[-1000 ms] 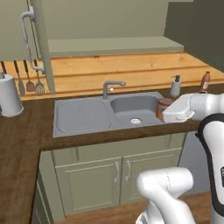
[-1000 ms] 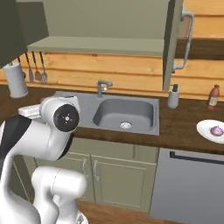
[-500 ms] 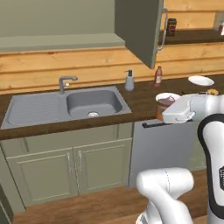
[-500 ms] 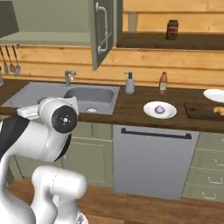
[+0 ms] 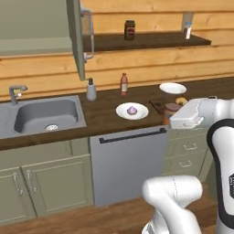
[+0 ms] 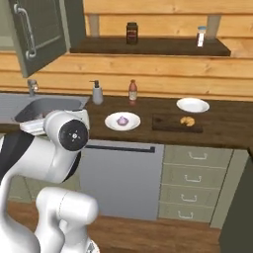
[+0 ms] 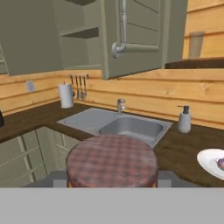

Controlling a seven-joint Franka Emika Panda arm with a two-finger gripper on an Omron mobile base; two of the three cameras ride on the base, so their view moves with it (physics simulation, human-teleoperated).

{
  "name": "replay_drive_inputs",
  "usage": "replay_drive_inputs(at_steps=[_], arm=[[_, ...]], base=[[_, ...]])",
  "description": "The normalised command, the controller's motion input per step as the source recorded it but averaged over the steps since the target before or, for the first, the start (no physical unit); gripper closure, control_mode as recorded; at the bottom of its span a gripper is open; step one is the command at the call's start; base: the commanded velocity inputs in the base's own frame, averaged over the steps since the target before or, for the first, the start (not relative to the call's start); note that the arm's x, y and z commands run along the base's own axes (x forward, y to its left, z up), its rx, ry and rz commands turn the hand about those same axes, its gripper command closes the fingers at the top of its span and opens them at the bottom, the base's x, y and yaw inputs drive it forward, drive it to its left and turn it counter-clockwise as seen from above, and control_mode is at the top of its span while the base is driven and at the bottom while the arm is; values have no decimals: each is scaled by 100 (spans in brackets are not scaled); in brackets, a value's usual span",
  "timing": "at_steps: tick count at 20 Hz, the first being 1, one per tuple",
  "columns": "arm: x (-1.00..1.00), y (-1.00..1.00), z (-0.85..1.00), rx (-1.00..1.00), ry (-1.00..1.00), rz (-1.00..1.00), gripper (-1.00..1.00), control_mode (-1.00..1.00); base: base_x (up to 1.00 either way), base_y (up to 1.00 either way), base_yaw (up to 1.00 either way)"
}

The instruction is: From the different types of pastries on the counter, select a croissant and place it on the cutting board. Then retrieve a jar of jam from the cabinet and place it alongside the croissant on the cutting board.

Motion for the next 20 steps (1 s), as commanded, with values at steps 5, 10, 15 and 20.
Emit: replay_drive_inputs(at_steps=[5, 10, 15, 20], arm=[[0, 0, 0, 0, 0, 0, 100, 100], [0, 0, 0, 0, 0, 0, 100, 100], [0, 0, 0, 0, 0, 0, 100, 100], [0, 0, 0, 0, 0, 0, 100, 100]], base=[[90, -86, 0], [77, -58, 0], [56, -48, 0], [28, -24, 1]])
